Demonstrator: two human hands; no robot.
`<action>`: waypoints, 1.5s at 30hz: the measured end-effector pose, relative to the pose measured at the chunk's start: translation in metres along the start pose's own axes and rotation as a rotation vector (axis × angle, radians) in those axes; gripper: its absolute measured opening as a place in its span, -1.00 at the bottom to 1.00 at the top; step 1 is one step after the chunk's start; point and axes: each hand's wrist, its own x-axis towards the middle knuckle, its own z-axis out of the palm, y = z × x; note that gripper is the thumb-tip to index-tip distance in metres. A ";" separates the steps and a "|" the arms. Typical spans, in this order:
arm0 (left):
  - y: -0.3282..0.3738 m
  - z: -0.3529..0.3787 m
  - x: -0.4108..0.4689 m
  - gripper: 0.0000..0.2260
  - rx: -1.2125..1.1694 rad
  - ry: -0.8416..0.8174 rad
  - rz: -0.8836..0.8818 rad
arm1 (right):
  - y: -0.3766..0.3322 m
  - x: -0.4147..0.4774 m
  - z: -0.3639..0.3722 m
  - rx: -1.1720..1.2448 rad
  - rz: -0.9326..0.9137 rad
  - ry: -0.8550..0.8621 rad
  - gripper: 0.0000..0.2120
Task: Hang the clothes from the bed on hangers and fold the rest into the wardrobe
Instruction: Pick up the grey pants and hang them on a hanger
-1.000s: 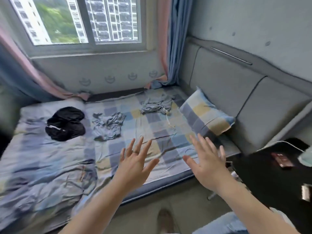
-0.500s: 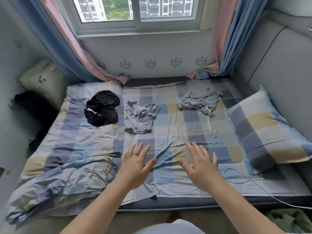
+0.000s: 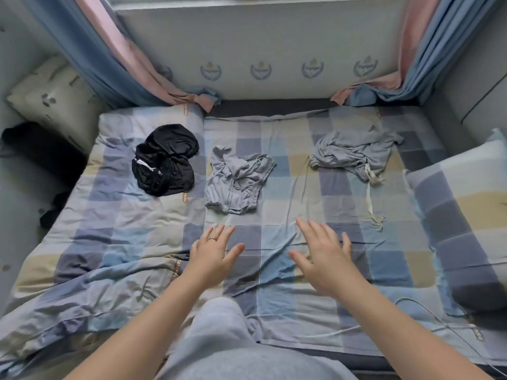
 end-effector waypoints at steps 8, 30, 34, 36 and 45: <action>-0.120 0.036 0.181 -0.38 0.057 -0.173 -0.056 | -0.032 0.212 0.099 -0.050 0.004 -0.096 -0.33; -0.329 0.263 0.522 -0.38 0.221 0.319 0.210 | -0.037 0.641 0.354 -0.020 -0.215 -0.041 -0.55; -0.330 0.266 0.522 -0.36 0.248 0.356 0.222 | -0.034 0.640 0.359 0.040 -0.253 -0.035 -0.45; -0.331 0.267 0.522 -0.37 0.248 0.374 0.224 | -0.026 0.636 0.364 0.070 -0.271 -0.024 -0.53; -0.313 0.244 0.509 -0.45 0.203 0.193 0.092 | -0.027 0.613 0.360 0.112 -0.140 -0.175 -0.51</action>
